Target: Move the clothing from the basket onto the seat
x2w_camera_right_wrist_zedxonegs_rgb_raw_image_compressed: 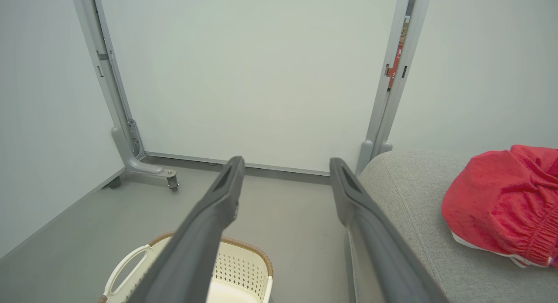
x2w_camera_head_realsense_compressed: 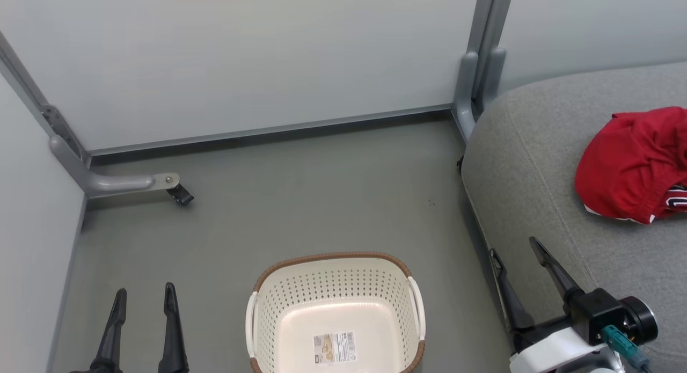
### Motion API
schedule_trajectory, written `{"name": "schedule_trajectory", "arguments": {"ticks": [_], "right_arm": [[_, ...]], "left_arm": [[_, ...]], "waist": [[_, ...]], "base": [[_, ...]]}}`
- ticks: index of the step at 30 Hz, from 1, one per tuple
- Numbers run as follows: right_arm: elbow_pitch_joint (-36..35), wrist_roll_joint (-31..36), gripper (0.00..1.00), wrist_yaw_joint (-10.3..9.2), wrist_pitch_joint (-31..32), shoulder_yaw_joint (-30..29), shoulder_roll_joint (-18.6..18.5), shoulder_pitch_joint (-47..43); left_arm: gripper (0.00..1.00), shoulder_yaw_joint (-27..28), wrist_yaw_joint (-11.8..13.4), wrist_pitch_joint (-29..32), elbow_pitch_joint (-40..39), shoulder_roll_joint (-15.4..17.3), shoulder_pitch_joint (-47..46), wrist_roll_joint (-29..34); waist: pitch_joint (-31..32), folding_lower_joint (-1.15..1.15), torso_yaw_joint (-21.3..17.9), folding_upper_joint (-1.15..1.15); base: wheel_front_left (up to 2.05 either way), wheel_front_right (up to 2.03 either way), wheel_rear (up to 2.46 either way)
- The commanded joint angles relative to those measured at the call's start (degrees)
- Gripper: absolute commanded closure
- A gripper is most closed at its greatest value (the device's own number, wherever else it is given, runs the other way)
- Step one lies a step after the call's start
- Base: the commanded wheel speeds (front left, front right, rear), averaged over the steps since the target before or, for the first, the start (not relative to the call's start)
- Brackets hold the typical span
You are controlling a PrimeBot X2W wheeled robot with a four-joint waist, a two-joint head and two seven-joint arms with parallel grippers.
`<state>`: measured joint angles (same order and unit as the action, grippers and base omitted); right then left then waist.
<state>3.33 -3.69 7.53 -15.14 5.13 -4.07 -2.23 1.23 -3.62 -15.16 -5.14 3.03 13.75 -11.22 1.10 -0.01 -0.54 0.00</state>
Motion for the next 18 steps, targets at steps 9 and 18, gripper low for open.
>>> {"name": "schedule_trajectory", "arguments": {"ticks": [9, 18], "right_arm": [[0.0, -0.3, 0.00, -0.08, 0.0, -1.6, 0.7, -4.7], [0.3, -0.1, 0.00, -0.08, 0.0, -1.3, 1.0, -5.5]], "left_arm": [[0.00, -0.7, -1.7, 0.0, 0.9, -0.1, 3.3, 1.1], [0.00, -1.3, -1.9, 0.0, 1.6, -0.1, 4.0, 1.2]], "waist": [[3.4, 0.01, 1.0, 0.00], [3.8, 0.01, 0.5, 0.00]], "base": [[0.00, 0.00, 0.00], [0.00, 0.00, 0.00]]}}
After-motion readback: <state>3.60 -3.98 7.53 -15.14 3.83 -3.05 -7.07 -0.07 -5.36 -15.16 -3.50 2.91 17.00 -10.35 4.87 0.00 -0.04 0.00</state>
